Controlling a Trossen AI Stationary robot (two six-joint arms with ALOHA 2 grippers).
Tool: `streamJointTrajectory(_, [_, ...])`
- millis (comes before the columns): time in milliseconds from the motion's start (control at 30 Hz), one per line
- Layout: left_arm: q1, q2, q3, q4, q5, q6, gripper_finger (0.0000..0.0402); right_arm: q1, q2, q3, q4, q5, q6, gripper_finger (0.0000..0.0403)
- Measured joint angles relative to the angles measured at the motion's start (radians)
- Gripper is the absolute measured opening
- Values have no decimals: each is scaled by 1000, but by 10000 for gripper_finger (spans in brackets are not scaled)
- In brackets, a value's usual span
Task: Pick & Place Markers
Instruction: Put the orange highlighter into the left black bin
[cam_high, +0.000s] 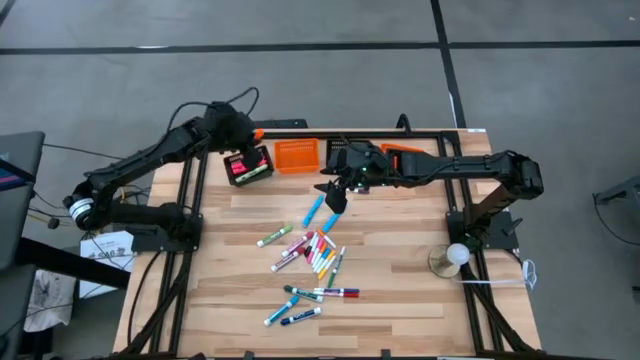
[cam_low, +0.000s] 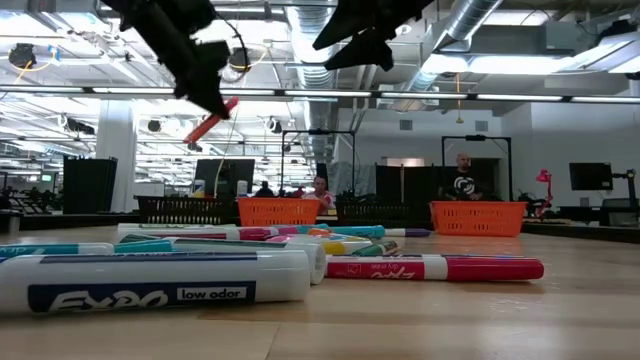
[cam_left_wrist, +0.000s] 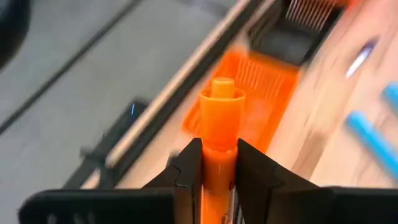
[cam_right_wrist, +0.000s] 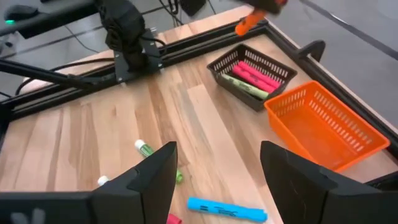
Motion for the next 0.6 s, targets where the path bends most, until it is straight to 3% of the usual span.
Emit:
streamJointTrajectory(300, [6,173,0,-122,-42,52,64,0,0,0,4,0,0,219])
streamJointTrajectory(600, [60,335,0,-130,-46,114,64,0,0,0,5,0,0,217])
